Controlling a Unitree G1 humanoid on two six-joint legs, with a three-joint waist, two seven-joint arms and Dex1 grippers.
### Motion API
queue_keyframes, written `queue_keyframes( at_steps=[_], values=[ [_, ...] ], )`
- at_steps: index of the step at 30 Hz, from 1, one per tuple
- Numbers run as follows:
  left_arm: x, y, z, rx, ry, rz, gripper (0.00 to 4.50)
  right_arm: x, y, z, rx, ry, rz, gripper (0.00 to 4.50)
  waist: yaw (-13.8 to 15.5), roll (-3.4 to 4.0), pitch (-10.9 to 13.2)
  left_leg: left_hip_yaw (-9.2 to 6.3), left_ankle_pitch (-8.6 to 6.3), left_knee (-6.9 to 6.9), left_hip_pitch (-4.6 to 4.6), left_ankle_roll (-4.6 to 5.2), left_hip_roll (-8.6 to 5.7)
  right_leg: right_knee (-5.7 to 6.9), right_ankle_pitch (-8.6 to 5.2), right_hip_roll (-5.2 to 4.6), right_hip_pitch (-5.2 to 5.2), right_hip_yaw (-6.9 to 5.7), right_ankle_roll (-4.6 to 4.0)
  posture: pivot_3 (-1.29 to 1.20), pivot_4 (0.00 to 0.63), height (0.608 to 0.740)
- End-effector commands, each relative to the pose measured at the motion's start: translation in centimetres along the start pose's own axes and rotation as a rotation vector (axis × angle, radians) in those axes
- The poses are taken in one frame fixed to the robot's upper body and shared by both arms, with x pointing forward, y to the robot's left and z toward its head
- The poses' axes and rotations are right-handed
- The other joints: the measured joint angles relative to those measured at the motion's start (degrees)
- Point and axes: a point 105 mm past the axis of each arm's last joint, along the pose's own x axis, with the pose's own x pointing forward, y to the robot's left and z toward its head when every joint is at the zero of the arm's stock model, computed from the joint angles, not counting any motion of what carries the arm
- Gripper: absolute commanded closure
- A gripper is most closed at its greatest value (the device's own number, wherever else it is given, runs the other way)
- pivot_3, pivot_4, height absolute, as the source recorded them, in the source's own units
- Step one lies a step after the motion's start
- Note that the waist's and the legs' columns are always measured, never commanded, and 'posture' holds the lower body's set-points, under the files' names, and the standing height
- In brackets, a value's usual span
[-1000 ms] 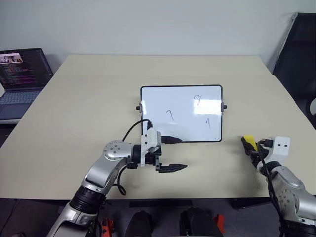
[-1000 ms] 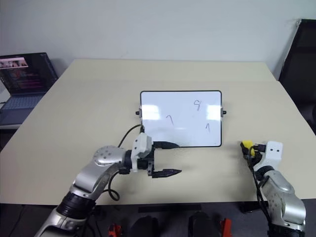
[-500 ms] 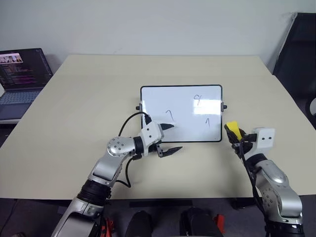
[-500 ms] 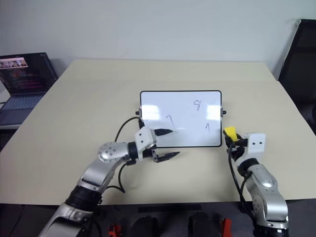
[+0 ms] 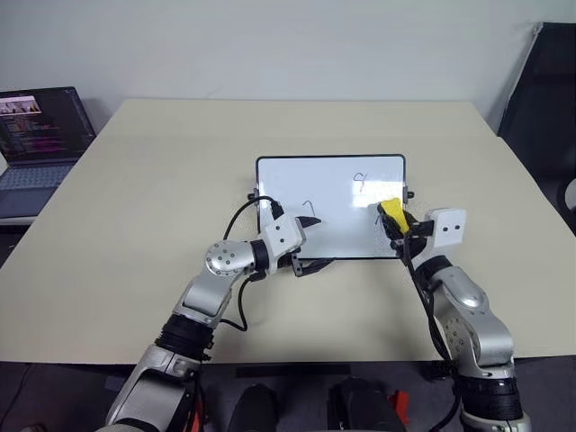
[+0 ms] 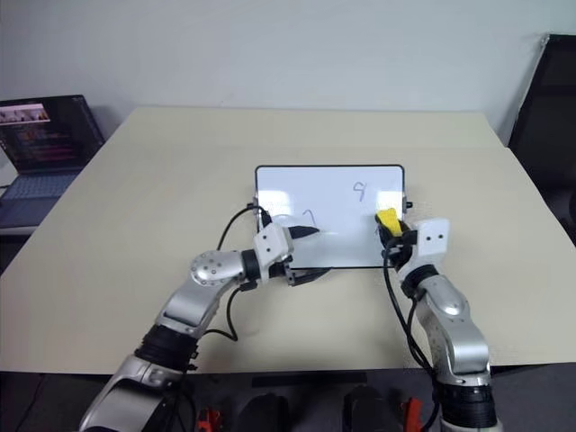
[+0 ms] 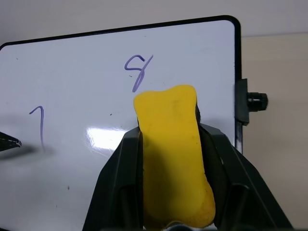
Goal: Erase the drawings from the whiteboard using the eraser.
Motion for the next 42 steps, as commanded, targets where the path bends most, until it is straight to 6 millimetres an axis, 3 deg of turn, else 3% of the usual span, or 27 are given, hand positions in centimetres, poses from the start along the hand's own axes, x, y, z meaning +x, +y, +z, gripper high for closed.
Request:
queue_keyframes(
  at_steps=[1,14,21,31,42],
  values=[
    [0.3,0.4,1.0,0.041,-0.025,0.006,0.0,0.6,0.2,1.3,-0.037,-0.053,0.013,3.24,0.04,0.0,0.0,-0.01,0.0,0.0,0.0,0.0,0.0,0.0,0.0,0.0,0.0,0.0,0.0,0.0,0.15,0.74],
    [0.1,0.6,1.1,0.037,-0.028,0.022,0.0,0.6,0.8,-1.6,-0.063,0.071,0.055,3.24,0.05,0.0,0.0,-0.02,0.0,0.0,0.0,0.0,0.01,0.02,0.0,0.0,0.0,0.01,0.0,0.0,0.15,0.74],
    [0.0,0.8,1.1,0.034,-0.029,0.038,0.0,-1.1,-0.6,-4.6,-0.13,0.267,0.011,3.24,0.08,-0.03,-0.03,-0.03,0.0,0.05,0.04,0.0,0.01,0.07,0.0,0.0,0.03,0.0,0.0,0.0,0.15,0.74],
    [0.0,0.7,1.0,0.028,-0.032,0.038,0.0,-3.8,-2.3,-5.0,-0.135,0.326,-0.054,3.24,0.03,-0.05,-0.02,-0.03,0.0,0.7,0.08,0.0,-0.01,0.67,0.01,0.0,0.06,0.0,0.02,0.0,0.15,0.74],
    [0.1,1.2,1.0,0.04,-0.033,0.043,0.0,-1.2,-1.6,-1.1,-0.113,0.133,-0.033,3.24,-0.04,-0.05,0.02,-0.1,0.12,0.69,0.01,0.2,-0.05,0.8,0.0,0.25,-0.01,0.17,-0.04,0.0,0.15,0.74]
  ],
)
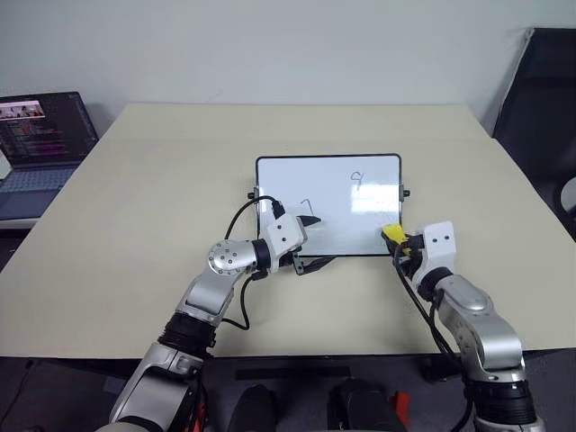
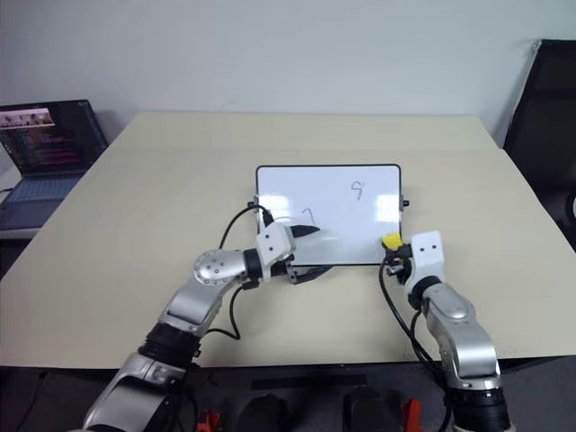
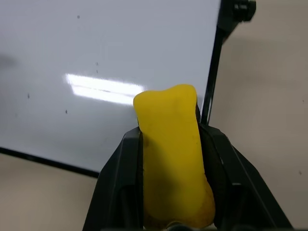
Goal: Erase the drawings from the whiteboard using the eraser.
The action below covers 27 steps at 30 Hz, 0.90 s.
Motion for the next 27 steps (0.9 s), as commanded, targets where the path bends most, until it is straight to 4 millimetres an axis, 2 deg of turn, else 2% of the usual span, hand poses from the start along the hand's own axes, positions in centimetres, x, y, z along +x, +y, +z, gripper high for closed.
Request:
queue_keyframes(
  at_steps=[1,5,8,13,23,27],
  values=[
    [-0.2,1.0,1.3,0.046,-0.037,0.034,0.0,0.0,-0.4,2.7,0.007,-0.132,-0.003,3.24,0.04,0.0,0.0,-0.02,0.0,-0.02,-0.11,0.0,0.0,-0.03,-0.03,0.0,-0.08,-0.02,0.0,0.0,0.15,0.74],
    [-0.2,1.6,1.8,0.055,-0.062,0.089,0.0,0.2,-0.4,4.8,-0.001,-0.242,0.004,3.24,0.02,0.01,0.02,0.0,-0.01,-0.02,-0.3,0.0,0.0,-0.09,-0.05,0.0,-0.23,0.02,0.03,0.0,0.15,0.74],
    [-0.3,3.6,2.0,0.089,-0.051,0.196,0.0,1.0,0.1,6.6,-0.025,-0.316,0.03,3.24,0.0,-0.01,0.07,-0.01,-0.01,0.0,-0.28,0.0,0.0,-0.03,-0.05,0.0,-0.23,0.0,0.03,0.0,0.15,0.74],
    [-0.7,5.3,1.5,0.111,-0.012,0.274,0.0,2.6,0.8,8.0,-0.035,-0.358,0.057,3.24,-0.07,0.0,0.08,-0.03,-0.01,0.02,-0.19,0.0,0.0,0.04,-0.02,0.01,-0.19,-0.02,0.03,0.0,0.15,0.74],
    [-0.1,5.6,1.8,0.122,-0.025,0.288,0.0,5.4,3.0,8.9,-0.037,-0.36,0.134,3.24,0.02,0.02,0.11,-0.02,-0.01,-0.02,-0.29,0.0,0.0,-0.04,-0.03,0.0,-0.23,-0.02,0.03,0.0,0.15,0.74],
    [0.0,5.7,1.9,0.126,-0.03,0.289,0.0,6.5,2.7,9.5,-0.047,-0.358,0.139,3.24,-0.05,0.04,0.12,-0.01,-0.01,0.0,-0.28,0.0,0.0,-0.01,-0.03,0.0,-0.23,-0.01,0.03,0.0,0.15,0.74]
  ],
)
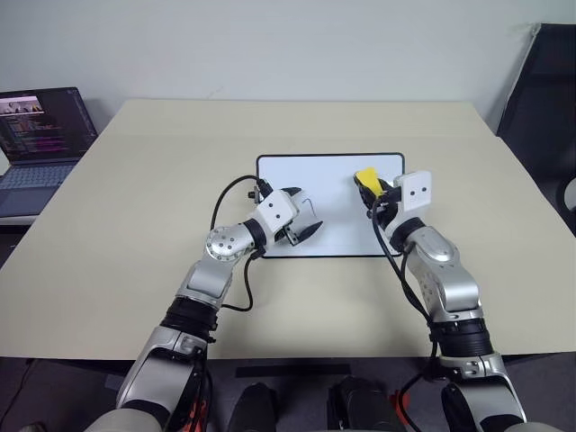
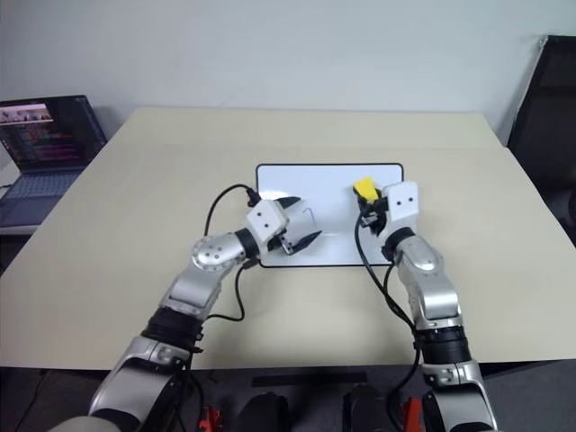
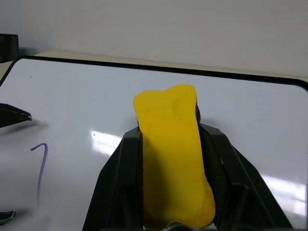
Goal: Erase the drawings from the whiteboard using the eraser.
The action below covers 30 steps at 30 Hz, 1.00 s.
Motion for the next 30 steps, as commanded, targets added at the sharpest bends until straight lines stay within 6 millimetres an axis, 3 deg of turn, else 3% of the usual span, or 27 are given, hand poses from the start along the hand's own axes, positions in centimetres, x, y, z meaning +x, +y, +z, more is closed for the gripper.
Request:
queue_keyframes(
  at_steps=[1,12,15,22,26,30],
  values=[
    [0.1,0.9,1.3,0.037,-0.046,0.022,0.0,1.1,-0.6,2.1,-0.028,-0.068,0.0,3.24,-0.07,0.01,0.01,0.0,0.0,0.0,0.01,0.0,0.0,0.01,0.0,0.0,0.0,0.01,0.0,0.0,0.15,0.74],
    [0.2,1.0,1.4,0.037,-0.05,0.031,0.0,2.0,-0.7,1.4,-0.047,-0.023,0.003,3.24,-0.02,0.02,0.02,0.0,0.0,-0.03,-0.01,0.0,0.02,0.0,0.0,0.0,-0.01,0.0,-0.01,0.0,0.15,0.74],
    [0.1,1.2,1.3,0.036,-0.048,0.038,0.0,1.2,-0.4,-1.7,-0.057,0.123,0.017,3.24,-0.02,0.02,0.01,0.0,0.0,-0.03,0.01,0.0,0.02,0.01,0.0,0.0,0.0,0.0,-0.01,0.0,0.15,0.74],
    [-0.2,1.1,1.2,0.032,-0.046,0.045,0.0,-1.3,-0.3,-3.5,-0.056,0.205,0.012,3.24,0.0,0.01,0.01,-0.01,0.0,0.02,0.09,0.0,0.02,0.05,0.0,0.0,0.07,-0.01,-0.01,0.0,0.15,0.74],
    [-0.1,1.1,1.2,0.03,-0.047,0.046,0.0,-1.9,-0.4,-3.6,-0.057,0.214,0.006,3.24,-0.06,0.0,0.0,-0.01,0.0,0.05,0.12,0.0,0.02,0.07,0.01,0.0,0.09,0.0,0.01,0.0,0.15,0.74],
    [0.1,1.2,1.3,0.031,-0.049,0.045,0.0,-1.1,-0.7,-2.5,-0.055,0.174,-0.008,3.24,-0.04,0.0,0.0,-0.01,0.01,0.05,0.14,0.0,0.01,0.08,0.03,0.0,0.11,-0.01,0.02,0.0,0.15,0.74]
  ],
)
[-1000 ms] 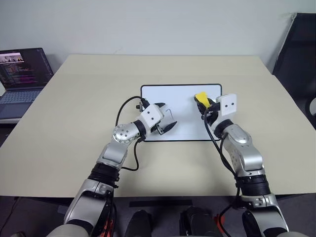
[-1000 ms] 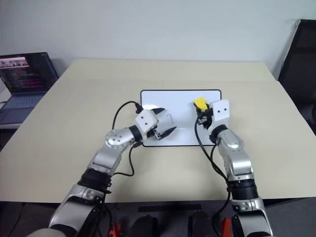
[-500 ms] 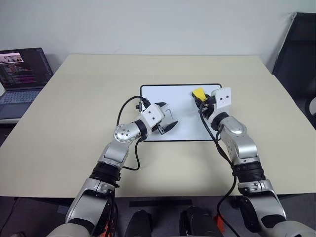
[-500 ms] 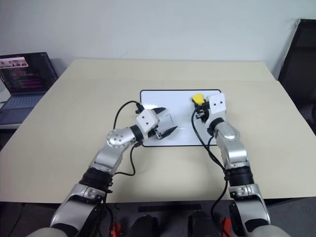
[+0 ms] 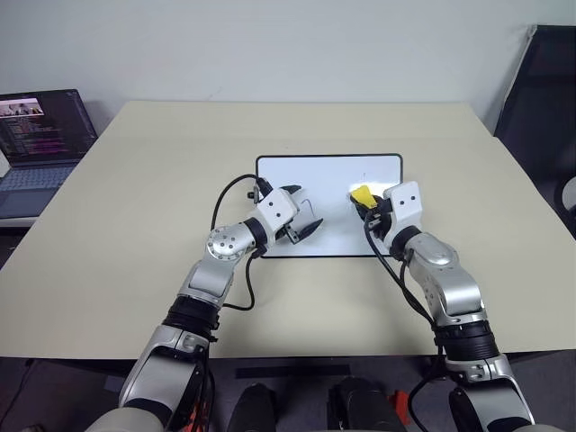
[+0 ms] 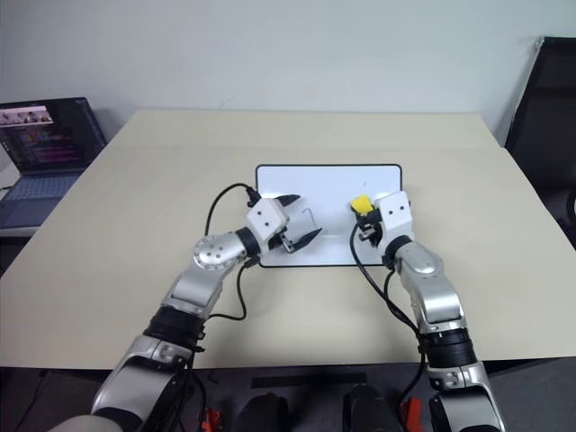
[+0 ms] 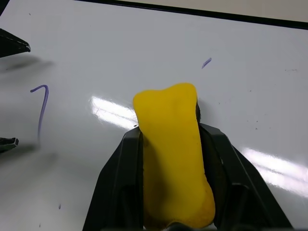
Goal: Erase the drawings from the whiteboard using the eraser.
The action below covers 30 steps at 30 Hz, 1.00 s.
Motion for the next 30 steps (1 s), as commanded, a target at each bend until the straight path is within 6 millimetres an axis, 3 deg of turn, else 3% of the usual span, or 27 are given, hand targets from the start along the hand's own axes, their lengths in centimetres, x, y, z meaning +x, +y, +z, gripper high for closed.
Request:
queue_keyframes(
  at_steps=[1,8,20,26,30],
  values=[
    [0.2,0.9,1.6,0.032,-0.055,0.02,0.0,0.5,-1.0,0.6,0.002,-0.008,-0.032,3.24,-0.06,0.0,0.0,0.01,0.0,0.0,0.0,0.0,0.0,0.0,0.0,0.0,0.0,0.01,0.0,0.0,0.15,0.74],
    [0.3,0.8,1.6,0.034,-0.056,0.018,0.0,1.7,-1.4,3.3,0.014,-0.118,-0.038,3.24,-0.08,0.01,0.01,0.01,0.01,-0.02,-0.01,0.01,0.0,-0.03,0.04,0.01,-0.01,0.01,-0.01,0.0,0.15,0.74],
    [-0.2,1.0,1.4,0.037,-0.047,0.022,0.0,3.4,-2.0,4.3,-0.031,-0.153,-0.083,3.24,-0.14,0.03,0.03,0.04,0.01,-0.04,-0.08,0.01,0.01,-0.05,0.04,0.01,-0.1,0.03,-0.01,0.0,0.15,0.74],
    [-0.3,0.9,1.4,0.037,-0.045,0.022,0.0,3.7,-3.2,3.7,-0.046,-0.119,-0.147,3.24,-0.01,0.03,0.04,0.03,0.01,-0.05,-0.11,0.01,0.01,-0.08,0.04,0.0,-0.09,0.03,-0.01,0.0,0.15,0.74],
    [-0.3,0.8,1.5,0.036,-0.045,0.021,0.0,2.8,-3.3,1.9,-0.057,-0.052,-0.152,3.24,0.07,0.03,0.04,0.03,0.01,-0.05,-0.1,0.01,0.0,-0.08,0.04,-0.01,-0.09,0.03,-0.01,0.0,0.15,0.74]
  ],
)
